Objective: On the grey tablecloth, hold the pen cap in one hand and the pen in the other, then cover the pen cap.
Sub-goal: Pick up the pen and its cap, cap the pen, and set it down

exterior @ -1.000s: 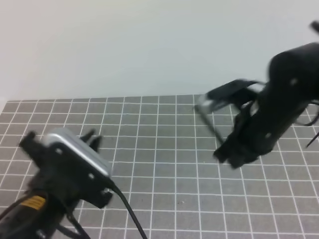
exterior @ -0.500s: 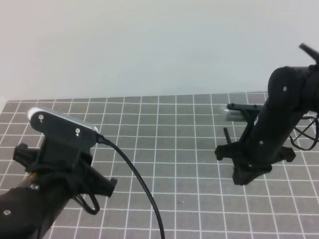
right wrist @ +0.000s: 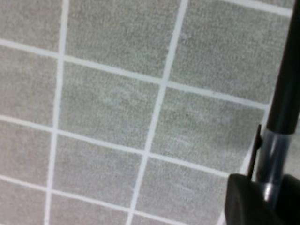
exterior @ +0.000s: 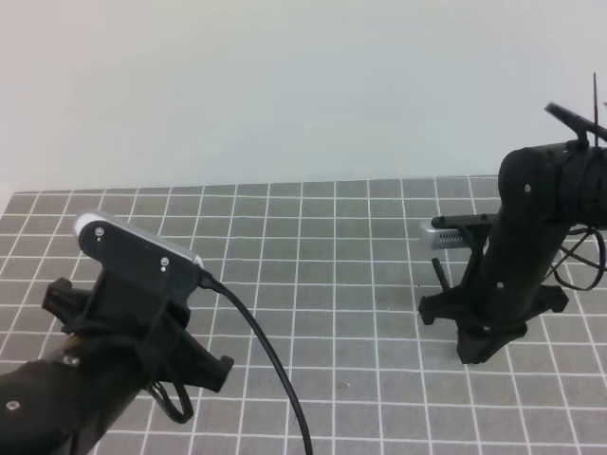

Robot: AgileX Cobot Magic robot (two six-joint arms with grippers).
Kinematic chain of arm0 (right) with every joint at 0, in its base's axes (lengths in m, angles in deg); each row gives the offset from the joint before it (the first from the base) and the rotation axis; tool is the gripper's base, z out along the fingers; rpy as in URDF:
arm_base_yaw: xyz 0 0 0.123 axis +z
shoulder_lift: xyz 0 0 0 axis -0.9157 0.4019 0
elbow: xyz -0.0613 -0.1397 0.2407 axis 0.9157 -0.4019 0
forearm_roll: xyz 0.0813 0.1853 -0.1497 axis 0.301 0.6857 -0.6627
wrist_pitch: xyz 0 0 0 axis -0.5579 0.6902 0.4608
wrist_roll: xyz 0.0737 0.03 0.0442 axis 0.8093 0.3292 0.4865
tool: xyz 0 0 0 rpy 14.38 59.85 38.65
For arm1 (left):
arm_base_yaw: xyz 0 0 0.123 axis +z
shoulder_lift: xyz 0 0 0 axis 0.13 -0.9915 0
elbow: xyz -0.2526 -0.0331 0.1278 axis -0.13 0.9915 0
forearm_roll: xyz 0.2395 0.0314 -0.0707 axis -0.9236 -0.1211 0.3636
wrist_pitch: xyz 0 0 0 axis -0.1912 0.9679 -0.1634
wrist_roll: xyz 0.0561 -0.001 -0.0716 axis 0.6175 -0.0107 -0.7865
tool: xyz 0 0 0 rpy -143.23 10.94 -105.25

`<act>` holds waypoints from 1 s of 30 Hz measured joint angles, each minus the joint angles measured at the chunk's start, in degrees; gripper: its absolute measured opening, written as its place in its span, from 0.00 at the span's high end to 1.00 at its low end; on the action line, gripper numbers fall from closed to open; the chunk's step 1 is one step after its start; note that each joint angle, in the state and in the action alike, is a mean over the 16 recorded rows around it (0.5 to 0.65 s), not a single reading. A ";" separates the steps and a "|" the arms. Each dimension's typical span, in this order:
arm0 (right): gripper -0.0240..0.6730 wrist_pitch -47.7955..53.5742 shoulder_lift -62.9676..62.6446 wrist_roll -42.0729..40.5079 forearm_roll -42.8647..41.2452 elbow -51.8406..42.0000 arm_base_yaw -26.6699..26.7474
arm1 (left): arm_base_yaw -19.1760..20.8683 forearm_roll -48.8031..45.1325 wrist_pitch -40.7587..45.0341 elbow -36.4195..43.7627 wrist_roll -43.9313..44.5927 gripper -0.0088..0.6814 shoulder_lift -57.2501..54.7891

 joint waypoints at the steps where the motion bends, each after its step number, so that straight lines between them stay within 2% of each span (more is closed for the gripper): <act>1: 0.84 -0.06 0.16 -0.28 -0.06 0.00 0.00 | 0.00 0.00 0.27 0.00 -0.05 0.99 0.00; 15: 0.81 -0.73 2.03 -2.49 -0.12 0.00 0.00 | 0.00 0.00 1.42 0.00 -0.38 0.99 0.00; 30: 0.57 -1.39 0.53 -4.32 0.51 0.00 0.00 | 0.00 0.00 1.42 0.00 -0.26 0.99 0.00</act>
